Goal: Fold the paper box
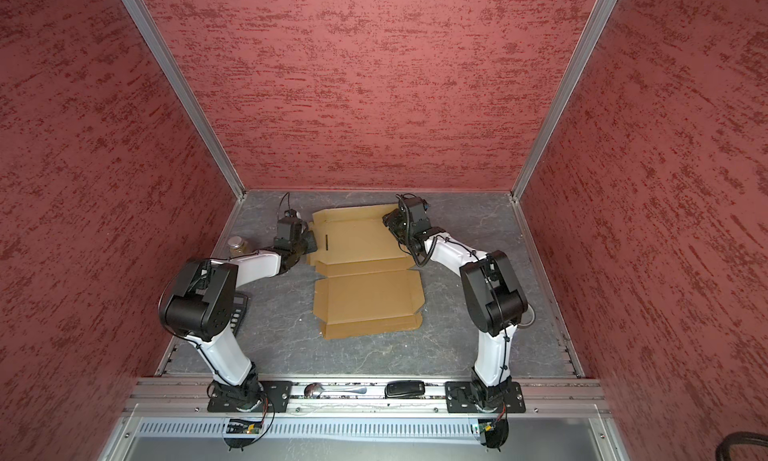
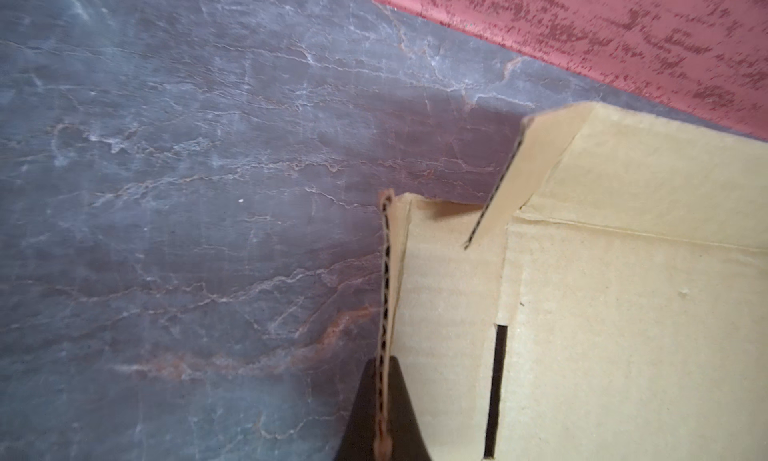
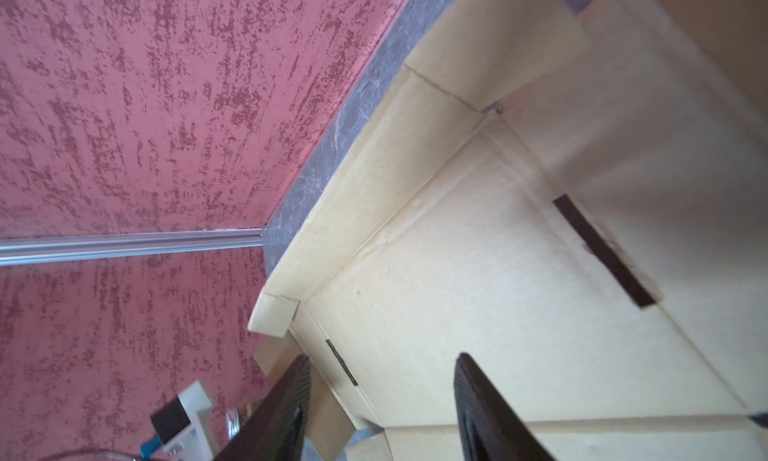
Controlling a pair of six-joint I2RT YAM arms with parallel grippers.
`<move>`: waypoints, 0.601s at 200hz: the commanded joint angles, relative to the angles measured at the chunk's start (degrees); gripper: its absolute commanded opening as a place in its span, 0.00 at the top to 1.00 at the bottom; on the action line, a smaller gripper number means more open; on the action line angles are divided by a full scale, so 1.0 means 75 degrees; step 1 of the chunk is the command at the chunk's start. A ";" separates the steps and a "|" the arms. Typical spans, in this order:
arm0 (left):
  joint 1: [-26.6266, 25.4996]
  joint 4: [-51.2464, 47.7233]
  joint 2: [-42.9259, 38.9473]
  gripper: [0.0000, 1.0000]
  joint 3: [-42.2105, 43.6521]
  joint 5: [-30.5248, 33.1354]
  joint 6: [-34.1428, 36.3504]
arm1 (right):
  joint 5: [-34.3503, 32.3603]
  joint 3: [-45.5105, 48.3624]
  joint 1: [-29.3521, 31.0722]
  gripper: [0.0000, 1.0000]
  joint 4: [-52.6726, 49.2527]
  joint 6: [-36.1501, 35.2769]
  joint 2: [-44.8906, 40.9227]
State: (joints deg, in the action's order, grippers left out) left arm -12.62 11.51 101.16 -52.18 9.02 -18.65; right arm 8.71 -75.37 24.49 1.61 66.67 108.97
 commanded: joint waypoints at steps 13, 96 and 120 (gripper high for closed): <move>-0.0313 0.1734 -0.0459 1.00 0.0601 0.0622 -0.0091 | -0.0549 -0.0722 0.0161 0.42 -0.0252 0.1064 0.0363; -0.0777 0.3327 -0.0689 1.00 0.1603 0.1311 -0.0120 | -0.0753 -0.1564 0.0285 0.36 -0.0641 0.1787 0.0743; -0.0871 0.3640 -0.0733 1.00 0.1762 0.1492 -0.0011 | -0.0897 -0.1700 0.0342 0.36 -0.0649 0.2037 0.0863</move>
State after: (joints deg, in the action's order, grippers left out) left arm -18.46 33.36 97.38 -39.97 17.67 -19.09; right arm 4.91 -86.21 26.22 -2.02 77.56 114.10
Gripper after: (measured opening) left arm 0.045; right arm 0.643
